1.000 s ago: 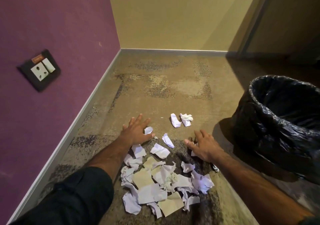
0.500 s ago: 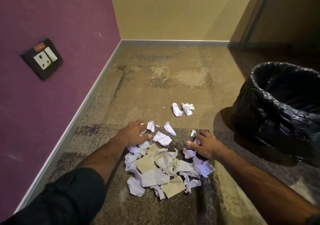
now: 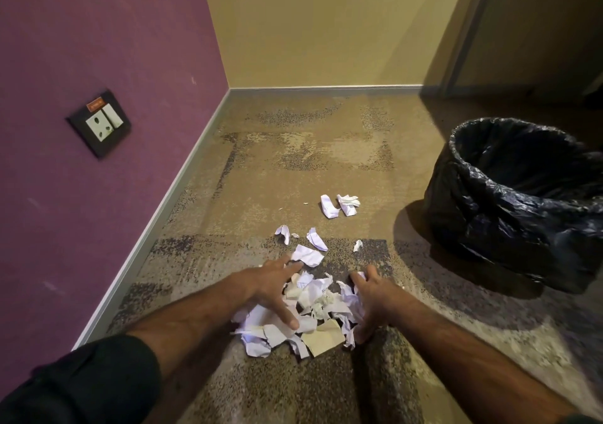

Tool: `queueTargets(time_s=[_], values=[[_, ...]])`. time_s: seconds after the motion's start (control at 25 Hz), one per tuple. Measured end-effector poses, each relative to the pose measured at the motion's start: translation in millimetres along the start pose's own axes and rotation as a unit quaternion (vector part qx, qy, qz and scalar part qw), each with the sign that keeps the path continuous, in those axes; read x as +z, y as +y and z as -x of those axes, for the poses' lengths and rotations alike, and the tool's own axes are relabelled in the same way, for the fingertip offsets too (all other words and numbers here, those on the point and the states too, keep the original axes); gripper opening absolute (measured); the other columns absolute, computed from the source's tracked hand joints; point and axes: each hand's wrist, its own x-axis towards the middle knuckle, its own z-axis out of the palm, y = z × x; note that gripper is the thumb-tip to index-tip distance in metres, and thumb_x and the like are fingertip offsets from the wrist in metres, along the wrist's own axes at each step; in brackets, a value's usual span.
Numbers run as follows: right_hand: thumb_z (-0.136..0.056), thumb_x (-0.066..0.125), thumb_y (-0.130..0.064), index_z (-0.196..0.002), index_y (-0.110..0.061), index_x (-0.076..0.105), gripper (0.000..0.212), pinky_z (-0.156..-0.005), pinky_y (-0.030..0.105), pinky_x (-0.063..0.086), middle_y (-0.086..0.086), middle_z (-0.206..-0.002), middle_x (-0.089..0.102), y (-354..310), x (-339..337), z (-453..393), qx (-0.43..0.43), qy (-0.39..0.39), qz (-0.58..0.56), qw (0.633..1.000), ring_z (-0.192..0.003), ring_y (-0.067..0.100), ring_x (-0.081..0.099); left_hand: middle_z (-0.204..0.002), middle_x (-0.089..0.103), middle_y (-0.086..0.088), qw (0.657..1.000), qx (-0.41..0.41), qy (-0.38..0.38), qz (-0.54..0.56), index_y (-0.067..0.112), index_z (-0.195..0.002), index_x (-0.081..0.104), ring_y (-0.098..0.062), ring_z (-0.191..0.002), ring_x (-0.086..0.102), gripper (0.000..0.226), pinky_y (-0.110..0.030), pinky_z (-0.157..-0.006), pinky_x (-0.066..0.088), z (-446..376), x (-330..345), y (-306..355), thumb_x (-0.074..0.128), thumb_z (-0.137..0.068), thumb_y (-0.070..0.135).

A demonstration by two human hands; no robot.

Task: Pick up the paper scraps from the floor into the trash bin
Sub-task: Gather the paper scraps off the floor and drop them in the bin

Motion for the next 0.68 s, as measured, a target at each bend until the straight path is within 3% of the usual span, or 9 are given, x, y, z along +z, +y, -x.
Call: queueTargets(time_s=[0.12,0.28,0.48,0.68], values=[[-0.075,0.081,-0.043,-0.153,-0.019,0.023,0.101,-0.110,0.045,0.043,0.014,-0.157,0.017,-7.2,8.1,-0.5,-0.032,0.048,-0.023,0.998,-0.133,0.036,0.045,-0.170,-0.007,0.002,0.997,0.050,0.043,-0.051,0.037,-0.159,-0.008,-0.030,-0.155,0.001,0.142,-0.059,-0.120,0.024,-2.2,13.0,21.9,0.094,-0.060,0.040],[-0.076,0.078,-0.048,-0.140,-0.020,0.042,0.079,-0.097,0.040,0.049,0.008,-0.137,0.035,-11.8,5.7,-2.1,-0.049,0.071,-0.037,0.996,-0.117,0.032,0.055,-0.163,0.017,-0.006,0.984,0.109,0.099,-0.104,0.030,-0.160,0.010,-0.029,-0.145,0.028,0.129,-0.045,-0.107,0.044,-11.2,23.8,31.6,0.093,-0.063,0.034],[-0.084,0.070,-0.045,-0.130,-0.026,0.052,0.054,-0.090,0.039,0.052,0.004,-0.128,0.041,-12.4,7.2,-2.8,-0.072,0.100,-0.051,0.991,-0.108,0.027,0.059,-0.130,0.049,-0.006,0.967,0.155,0.166,-0.118,0.023,-0.150,0.041,-0.027,-0.115,0.054,0.080,-0.040,-0.080,0.052,-14.1,27.7,28.0,0.078,-0.079,0.023],[-0.084,0.073,-0.034,-0.119,-0.024,0.058,0.038,-0.080,0.029,0.042,0.002,-0.126,0.044,-14.2,3.2,-3.4,-0.068,0.119,-0.059,0.989,-0.099,0.020,0.053,-0.110,0.065,-0.006,0.969,0.144,0.191,-0.062,0.018,-0.105,0.064,-0.026,-0.100,0.061,0.020,-0.039,-0.080,0.053,0.7,14.3,39.5,0.068,-0.086,0.017]])
